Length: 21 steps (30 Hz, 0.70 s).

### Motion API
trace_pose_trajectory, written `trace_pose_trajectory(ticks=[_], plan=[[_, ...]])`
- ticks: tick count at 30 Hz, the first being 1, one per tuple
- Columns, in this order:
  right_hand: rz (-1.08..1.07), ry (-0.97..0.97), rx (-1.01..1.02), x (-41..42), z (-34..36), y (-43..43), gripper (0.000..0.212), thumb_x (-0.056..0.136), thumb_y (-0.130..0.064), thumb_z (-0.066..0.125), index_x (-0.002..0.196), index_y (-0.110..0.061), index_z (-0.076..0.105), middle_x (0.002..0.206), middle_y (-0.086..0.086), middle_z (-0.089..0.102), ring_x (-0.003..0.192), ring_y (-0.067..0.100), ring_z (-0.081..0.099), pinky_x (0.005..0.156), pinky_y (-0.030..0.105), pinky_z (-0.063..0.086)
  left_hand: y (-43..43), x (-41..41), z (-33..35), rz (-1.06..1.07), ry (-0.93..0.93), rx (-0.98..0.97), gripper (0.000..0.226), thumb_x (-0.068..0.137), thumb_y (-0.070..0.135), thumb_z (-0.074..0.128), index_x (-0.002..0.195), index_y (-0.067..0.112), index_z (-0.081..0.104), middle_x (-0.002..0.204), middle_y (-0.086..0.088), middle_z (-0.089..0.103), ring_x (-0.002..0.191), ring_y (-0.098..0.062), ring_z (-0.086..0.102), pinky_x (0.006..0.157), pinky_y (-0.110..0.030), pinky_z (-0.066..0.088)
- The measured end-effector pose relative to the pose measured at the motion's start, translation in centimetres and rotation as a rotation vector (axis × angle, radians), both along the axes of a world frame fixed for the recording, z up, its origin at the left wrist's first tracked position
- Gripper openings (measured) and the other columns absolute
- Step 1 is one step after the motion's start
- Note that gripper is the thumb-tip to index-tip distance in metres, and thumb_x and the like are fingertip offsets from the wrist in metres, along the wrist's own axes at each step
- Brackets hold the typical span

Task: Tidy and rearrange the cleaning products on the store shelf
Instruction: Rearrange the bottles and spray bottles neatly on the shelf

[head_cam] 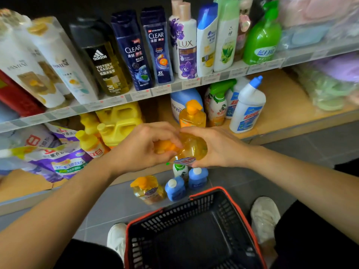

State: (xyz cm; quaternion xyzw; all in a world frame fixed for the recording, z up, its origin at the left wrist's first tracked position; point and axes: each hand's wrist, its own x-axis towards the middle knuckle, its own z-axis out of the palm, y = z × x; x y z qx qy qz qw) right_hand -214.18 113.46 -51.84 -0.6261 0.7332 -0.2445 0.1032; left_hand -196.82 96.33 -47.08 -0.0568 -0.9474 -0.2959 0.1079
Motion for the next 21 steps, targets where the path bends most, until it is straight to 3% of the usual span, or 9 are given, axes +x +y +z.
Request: trace_pose_trajectory(ticks=[5, 9, 13, 17, 21], plan=[[0.032, -0.137, 0.071, -1.0, -0.5, -0.2, 0.098, 0.062, -0.047, 0.088, 0.143, -0.046, 0.032, 0.127, -0.018, 0.061, 0.109, 0.000, 0.057, 0.088, 0.033, 0.053, -0.1, -0.2, -0.3, -0.038, 0.030, -0.075, 0.027, 0.080, 0.011, 0.084, 0.105, 0.018, 0.078, 0.113, 0.003, 0.069, 0.102, -0.002, 0.064, 0.084, -0.016, 0.048], [0.055, -0.177, 0.074, -1.4, -1.0, -0.4, 0.097, 0.062, -0.041, 0.090, 0.144, -0.043, 0.038, 0.119, -0.029, 0.054, 0.109, -0.010, 0.050, 0.085, 0.017, 0.045, 0.6, -0.4, -1.1, 0.058, 0.067, 0.001, 0.025, 0.076, 0.010, 0.087, 0.099, 0.016, 0.080, 0.104, 0.000, 0.072, 0.093, -0.012, 0.069, 0.075, -0.031, 0.056], [0.046, -0.182, 0.051, -1.1, -1.1, -0.5, 0.093, 0.063, -0.040, 0.088, 0.142, -0.044, 0.039, 0.121, -0.020, 0.064, 0.105, -0.002, 0.059, 0.086, 0.029, 0.054, 1.3, -0.8, -2.1, 0.252, 0.146, 0.050, 0.016, 0.077, 0.014, 0.087, 0.092, 0.015, 0.080, 0.092, 0.000, 0.074, 0.081, -0.014, 0.070, 0.067, -0.040, 0.056], [0.016, -0.169, 0.034, -0.8, -1.0, -0.4, 0.092, 0.063, -0.043, 0.085, 0.141, -0.046, 0.037, 0.117, -0.014, 0.068, 0.101, 0.005, 0.064, 0.082, 0.037, 0.056, 1.8, -1.0, -2.6, 0.378, 0.162, 0.098, 0.015, 0.078, 0.022, 0.087, 0.090, 0.018, 0.079, 0.086, 0.005, 0.074, 0.075, -0.011, 0.069, 0.064, -0.033, 0.057], [-0.042, -0.254, 0.037, -0.8, -1.2, -0.4, 0.093, 0.061, -0.041, 0.090, 0.141, -0.036, 0.041, 0.127, -0.011, 0.063, 0.111, 0.008, 0.061, 0.091, 0.040, 0.054, 0.6, -1.2, -2.5, 0.375, 0.016, 0.436, 0.033, 0.071, 0.024, 0.088, 0.101, 0.017, 0.077, 0.093, 0.005, 0.077, 0.088, -0.009, 0.073, 0.071, -0.021, 0.058]])
